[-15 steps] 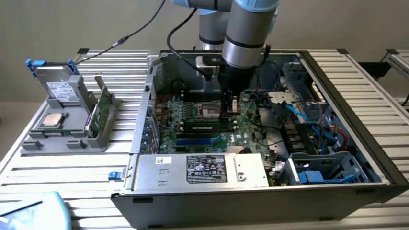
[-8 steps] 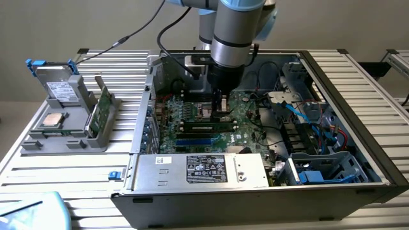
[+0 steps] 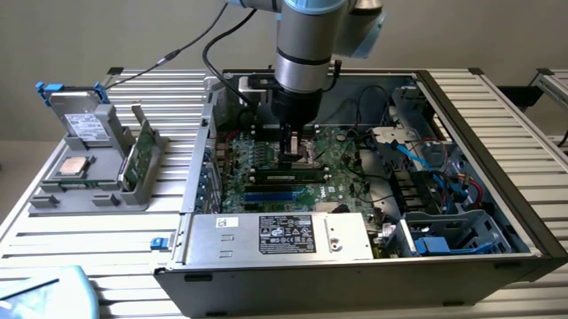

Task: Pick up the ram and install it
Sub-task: 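Press down the ram until it locks into place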

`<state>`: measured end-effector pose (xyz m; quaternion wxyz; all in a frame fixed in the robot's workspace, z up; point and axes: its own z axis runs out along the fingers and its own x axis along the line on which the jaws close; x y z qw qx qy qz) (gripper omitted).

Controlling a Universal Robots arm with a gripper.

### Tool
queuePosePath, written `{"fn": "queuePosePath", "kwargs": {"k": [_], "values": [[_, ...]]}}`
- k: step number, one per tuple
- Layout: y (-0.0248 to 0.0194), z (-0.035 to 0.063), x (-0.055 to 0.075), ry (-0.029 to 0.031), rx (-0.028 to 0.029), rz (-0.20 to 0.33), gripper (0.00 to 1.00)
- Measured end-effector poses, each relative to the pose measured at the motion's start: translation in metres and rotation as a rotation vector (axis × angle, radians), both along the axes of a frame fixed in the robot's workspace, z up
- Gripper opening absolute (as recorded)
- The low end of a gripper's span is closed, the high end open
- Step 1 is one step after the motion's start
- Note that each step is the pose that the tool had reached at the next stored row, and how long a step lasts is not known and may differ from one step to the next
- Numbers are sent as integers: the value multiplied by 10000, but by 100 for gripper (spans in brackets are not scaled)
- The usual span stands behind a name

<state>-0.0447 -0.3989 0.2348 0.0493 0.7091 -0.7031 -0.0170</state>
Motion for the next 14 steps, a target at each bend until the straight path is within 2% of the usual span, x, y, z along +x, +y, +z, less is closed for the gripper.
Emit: {"fn": "queuePosePath", "kwargs": {"k": [4, 6, 9, 14], "values": [[-27, -6, 29, 1, -1, 1, 11], [-32, -6, 79, -1, 0, 0, 11], [-33, -11, 83, 0, 3, 0, 11], [-35, -86, 82, 8, -13, 0, 11]]}}
